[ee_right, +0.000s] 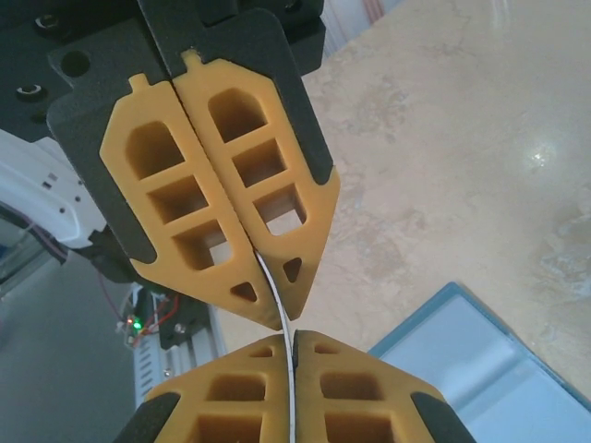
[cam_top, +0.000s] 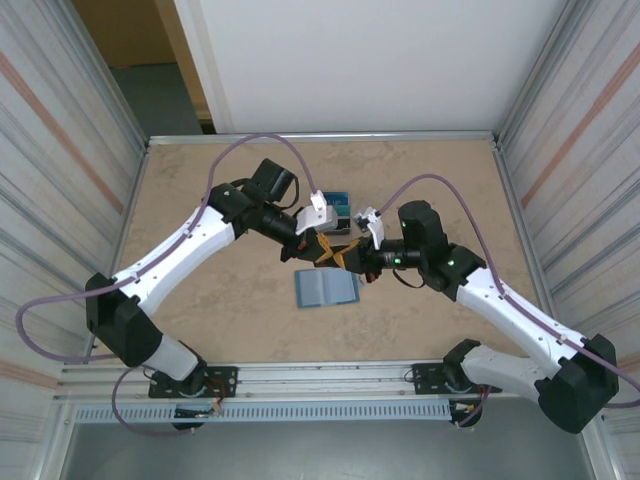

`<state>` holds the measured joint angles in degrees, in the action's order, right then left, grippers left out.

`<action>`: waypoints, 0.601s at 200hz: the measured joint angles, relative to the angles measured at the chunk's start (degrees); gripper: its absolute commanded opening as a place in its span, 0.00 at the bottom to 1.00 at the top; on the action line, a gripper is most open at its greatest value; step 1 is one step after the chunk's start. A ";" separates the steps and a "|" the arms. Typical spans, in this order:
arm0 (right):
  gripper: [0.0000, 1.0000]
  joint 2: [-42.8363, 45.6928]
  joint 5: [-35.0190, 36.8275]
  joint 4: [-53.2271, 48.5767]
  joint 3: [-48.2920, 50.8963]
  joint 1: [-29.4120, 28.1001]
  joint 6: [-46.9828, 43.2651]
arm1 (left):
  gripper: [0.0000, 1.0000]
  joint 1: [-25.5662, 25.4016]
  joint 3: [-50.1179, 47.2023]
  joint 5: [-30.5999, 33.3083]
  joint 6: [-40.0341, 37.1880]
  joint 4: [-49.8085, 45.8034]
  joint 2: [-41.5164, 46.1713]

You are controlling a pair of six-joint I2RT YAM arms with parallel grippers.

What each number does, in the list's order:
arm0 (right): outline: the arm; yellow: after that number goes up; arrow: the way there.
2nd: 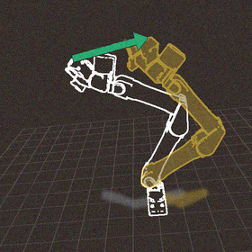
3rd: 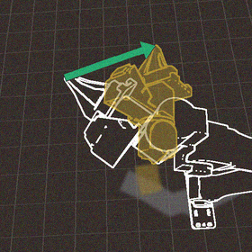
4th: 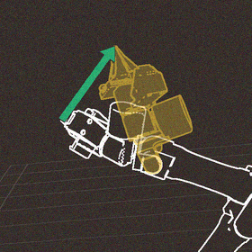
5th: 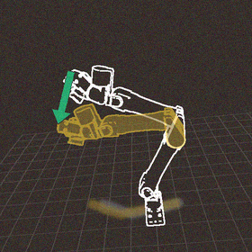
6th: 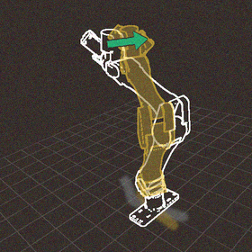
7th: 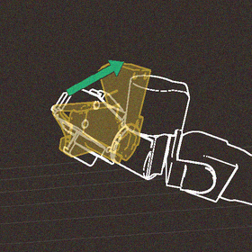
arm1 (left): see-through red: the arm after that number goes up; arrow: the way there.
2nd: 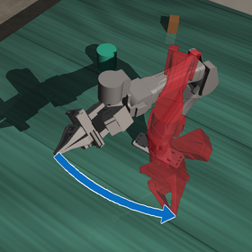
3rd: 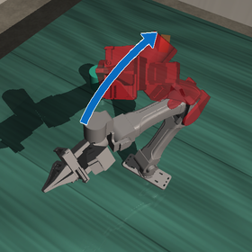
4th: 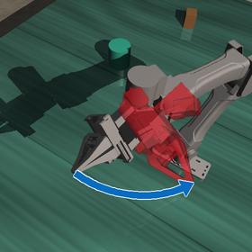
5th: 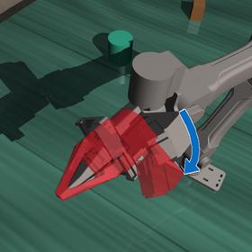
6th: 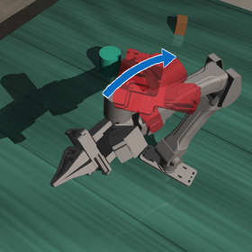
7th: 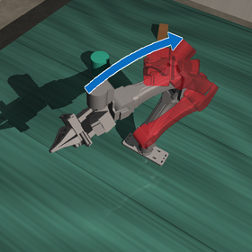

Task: Take the credit cards out of the card holder

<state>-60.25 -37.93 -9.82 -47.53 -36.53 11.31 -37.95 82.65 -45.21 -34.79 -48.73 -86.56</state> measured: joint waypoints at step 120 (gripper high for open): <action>0.99 13.90 23.71 -7.43 1.31 4.07 5.79 | 0.00 6.88 0.44 10.43 -7.78 12.94 -11.89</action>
<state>-46.35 -14.22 -17.26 -46.22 -32.47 17.10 -31.07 83.09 -34.79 -42.57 -35.79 -98.45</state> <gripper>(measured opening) 0.985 0.067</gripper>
